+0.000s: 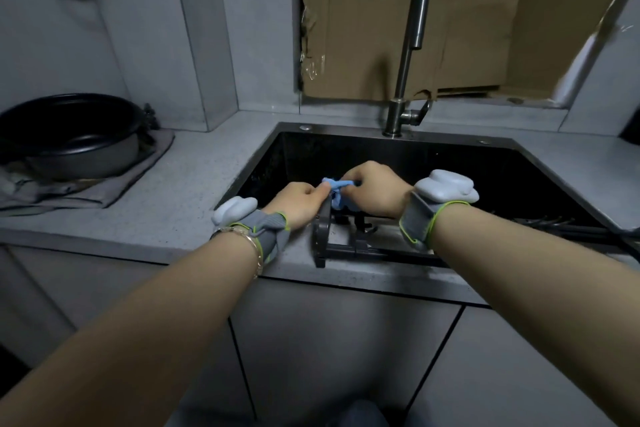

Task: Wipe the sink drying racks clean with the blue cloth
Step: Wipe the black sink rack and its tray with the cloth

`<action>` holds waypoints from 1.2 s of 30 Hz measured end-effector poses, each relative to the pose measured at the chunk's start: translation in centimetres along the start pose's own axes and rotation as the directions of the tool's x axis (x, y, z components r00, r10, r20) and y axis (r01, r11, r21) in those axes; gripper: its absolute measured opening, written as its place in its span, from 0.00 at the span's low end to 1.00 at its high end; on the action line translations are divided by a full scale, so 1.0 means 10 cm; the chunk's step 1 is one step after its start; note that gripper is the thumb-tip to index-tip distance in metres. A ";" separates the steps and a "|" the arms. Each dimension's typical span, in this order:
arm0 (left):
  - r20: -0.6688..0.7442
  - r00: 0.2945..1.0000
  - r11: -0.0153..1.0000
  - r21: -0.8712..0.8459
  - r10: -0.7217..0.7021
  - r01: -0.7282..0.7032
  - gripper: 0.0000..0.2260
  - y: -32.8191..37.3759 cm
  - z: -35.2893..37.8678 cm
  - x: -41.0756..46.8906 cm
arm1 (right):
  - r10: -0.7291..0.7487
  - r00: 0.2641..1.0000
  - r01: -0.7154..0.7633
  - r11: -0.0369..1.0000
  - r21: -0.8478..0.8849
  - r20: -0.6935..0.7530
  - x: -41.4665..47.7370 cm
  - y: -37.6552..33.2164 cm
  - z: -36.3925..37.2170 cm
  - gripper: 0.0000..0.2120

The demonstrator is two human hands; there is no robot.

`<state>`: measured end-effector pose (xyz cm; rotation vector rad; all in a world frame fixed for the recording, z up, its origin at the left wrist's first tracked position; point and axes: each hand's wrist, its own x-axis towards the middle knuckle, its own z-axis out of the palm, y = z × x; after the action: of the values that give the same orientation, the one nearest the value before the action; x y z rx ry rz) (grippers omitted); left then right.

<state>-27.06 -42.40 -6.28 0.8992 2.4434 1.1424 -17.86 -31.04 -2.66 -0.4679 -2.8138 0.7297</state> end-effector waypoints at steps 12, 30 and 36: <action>-0.164 0.984 0.988 -0.149 -0.063 0.038 0.18 -0.16 0.05 0.05 | -0.454 0.891 0.435 0.866 -0.246 -0.024 -0.44 -0.15 0.20 0.14; 0.019 0.996 0.938 -0.338 0.087 -0.075 0.12 -0.03 -0.07 -0.38 | 0.006 0.962 0.029 0.992 0.127 -0.273 -0.07 -0.10 0.20 0.16; 0.050 0.996 0.904 -0.425 0.071 -0.043 0.11 -0.14 -0.09 -0.44 | -0.006 0.987 0.055 0.949 0.309 -0.158 -0.36 -0.19 0.19 0.08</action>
<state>-24.69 -46.44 -6.76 0.8551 2.0064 1.5581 -15.51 -34.70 -3.74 -0.4041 -2.4930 1.0611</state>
